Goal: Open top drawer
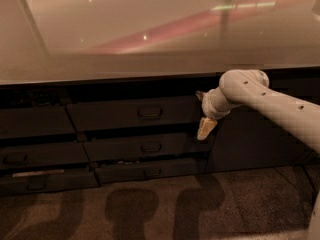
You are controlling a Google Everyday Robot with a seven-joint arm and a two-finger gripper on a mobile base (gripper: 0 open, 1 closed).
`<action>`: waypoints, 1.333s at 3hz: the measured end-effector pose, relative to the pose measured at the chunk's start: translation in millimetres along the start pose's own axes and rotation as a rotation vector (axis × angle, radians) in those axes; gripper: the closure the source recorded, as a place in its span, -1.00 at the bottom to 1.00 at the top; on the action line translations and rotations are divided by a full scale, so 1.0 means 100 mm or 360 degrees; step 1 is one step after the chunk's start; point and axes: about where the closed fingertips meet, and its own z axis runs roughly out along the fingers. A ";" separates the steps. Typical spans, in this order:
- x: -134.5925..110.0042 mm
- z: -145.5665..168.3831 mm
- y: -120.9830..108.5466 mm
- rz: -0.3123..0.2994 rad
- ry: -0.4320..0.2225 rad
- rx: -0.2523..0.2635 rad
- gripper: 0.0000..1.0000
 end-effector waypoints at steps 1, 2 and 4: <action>0.17 0.18 -0.11 0.0077 0.0124 -0.0052 -1.00; 0.18 0.19 -0.11 0.0088 0.0129 -0.0055 -1.00; 0.18 0.19 -0.11 0.0088 0.0129 -0.0055 -0.16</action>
Offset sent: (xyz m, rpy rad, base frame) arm 0.0163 -0.0098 -0.0143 -0.0485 0.0435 -0.0552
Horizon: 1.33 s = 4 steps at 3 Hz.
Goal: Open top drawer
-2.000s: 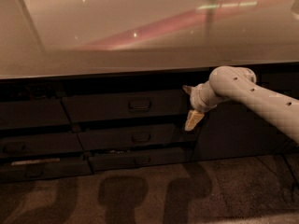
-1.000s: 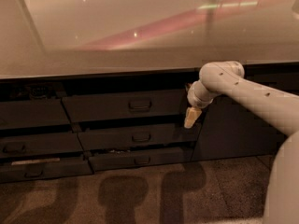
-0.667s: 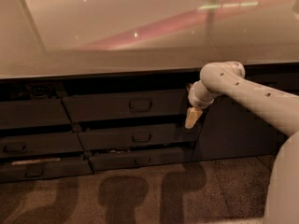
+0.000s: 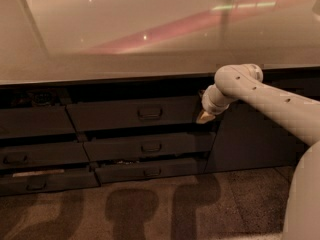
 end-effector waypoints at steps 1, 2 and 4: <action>0.00 0.00 0.00 0.0000 0.0000 0.0000 0.30; 0.00 0.00 0.00 0.0000 0.0000 0.0000 0.77; 0.00 0.00 0.00 0.0000 0.0000 0.0000 1.00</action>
Offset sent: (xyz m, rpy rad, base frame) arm 0.0000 0.0000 0.0000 0.0000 0.0000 0.0000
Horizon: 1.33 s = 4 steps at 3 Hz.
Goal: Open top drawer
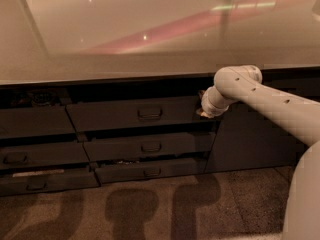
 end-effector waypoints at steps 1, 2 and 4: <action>-0.01 -0.06 -0.05 0.0000 0.0000 0.0000 1.00; -0.03 -0.13 -0.08 0.0000 0.0000 0.0000 1.00; -0.04 -0.16 -0.01 -0.0009 -0.0006 -0.0004 1.00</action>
Offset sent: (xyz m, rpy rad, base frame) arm -0.1407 0.0192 -0.0758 0.0919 -0.0297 0.1603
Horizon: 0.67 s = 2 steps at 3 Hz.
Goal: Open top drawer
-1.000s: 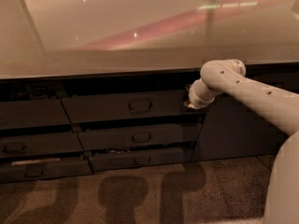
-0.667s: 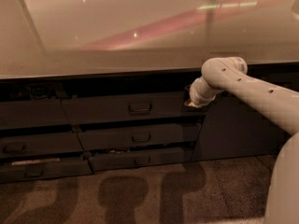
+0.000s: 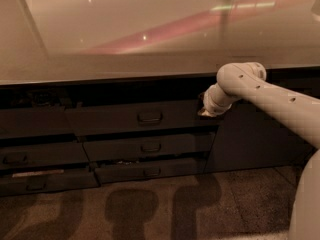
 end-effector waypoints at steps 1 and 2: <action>-0.01 -0.02 -0.01 0.0000 0.0000 0.0000 1.00; 0.00 -0.03 0.06 -0.0009 0.0002 -0.0005 1.00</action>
Offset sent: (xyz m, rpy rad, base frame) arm -0.2847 -0.0079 -0.2125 -0.1410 0.0546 0.2152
